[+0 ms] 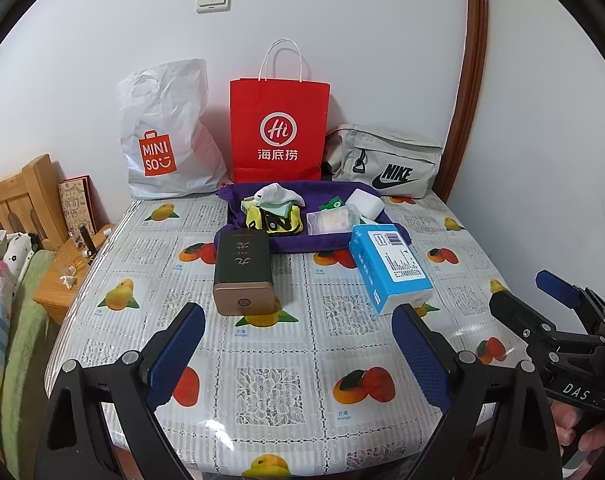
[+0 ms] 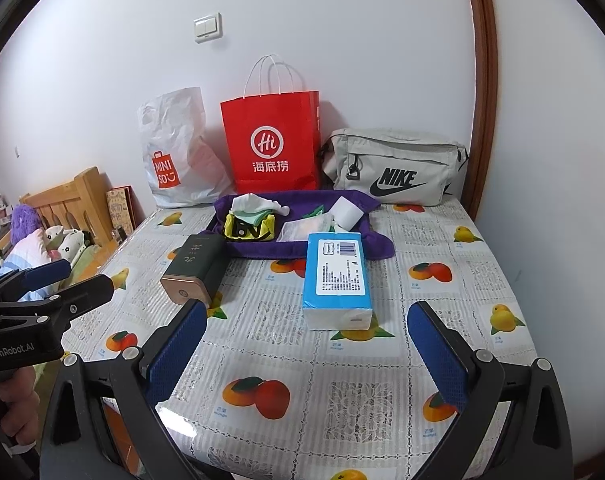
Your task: Organize soft objects
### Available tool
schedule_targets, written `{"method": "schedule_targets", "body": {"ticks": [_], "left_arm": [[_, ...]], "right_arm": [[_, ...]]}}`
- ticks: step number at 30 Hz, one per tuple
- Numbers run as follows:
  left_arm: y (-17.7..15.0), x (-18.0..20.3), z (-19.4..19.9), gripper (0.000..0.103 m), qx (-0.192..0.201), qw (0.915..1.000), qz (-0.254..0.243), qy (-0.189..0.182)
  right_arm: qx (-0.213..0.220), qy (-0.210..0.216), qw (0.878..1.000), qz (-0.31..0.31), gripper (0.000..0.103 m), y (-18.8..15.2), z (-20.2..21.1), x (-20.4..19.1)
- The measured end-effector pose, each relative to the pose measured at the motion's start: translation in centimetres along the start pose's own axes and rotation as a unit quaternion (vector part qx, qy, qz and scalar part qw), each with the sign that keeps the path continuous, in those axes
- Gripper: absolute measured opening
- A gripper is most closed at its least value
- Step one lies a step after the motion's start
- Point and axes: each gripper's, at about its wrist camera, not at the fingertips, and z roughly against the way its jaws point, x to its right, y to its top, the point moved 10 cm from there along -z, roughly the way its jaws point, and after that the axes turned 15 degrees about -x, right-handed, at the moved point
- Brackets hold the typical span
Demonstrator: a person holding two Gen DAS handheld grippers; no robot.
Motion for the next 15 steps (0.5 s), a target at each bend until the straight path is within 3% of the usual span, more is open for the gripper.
{"method": "schedule_targets", "body": {"ticks": [15], "left_arm": [[-0.13, -0.07, 0.09, 0.095, -0.001, 1.0, 0.0, 0.0]], "right_arm": [[-0.002, 0.001, 1.0, 0.002, 0.099, 0.08, 0.04, -0.14]]}}
